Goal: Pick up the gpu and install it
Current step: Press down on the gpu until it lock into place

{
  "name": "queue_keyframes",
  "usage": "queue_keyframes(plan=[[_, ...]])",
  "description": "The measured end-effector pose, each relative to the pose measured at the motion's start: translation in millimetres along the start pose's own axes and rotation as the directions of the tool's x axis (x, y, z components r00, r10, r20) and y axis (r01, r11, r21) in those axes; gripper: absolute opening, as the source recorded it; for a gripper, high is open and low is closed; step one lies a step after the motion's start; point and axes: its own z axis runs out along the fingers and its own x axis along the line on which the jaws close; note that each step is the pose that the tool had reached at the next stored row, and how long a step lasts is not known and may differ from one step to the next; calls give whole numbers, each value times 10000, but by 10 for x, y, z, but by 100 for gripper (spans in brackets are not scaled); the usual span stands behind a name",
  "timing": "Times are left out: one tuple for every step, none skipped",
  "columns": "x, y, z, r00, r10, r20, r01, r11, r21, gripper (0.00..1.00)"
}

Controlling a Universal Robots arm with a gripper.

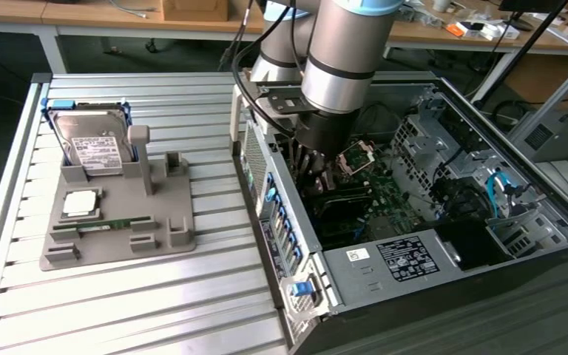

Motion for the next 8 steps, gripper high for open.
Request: queue_keyframes(plan=[[0,0,0,10000,1,-1,-1,10000,-1,11],[0,0,0,10000,0,-1,0,10000,-1,11],[0,0,0,10000,0,0,0,10000,0,11],[0,0,0,10000,0,0,0,10000,0,11],[0,0,0,10000,0,-1,0,10000,-1,11],[0,0,0,10000,0,0,0,10000,0,11],[0,0,0,10000,0,0,0,10000,0,11],[0,0,0,10000,0,-1,0,10000,-1,11]])
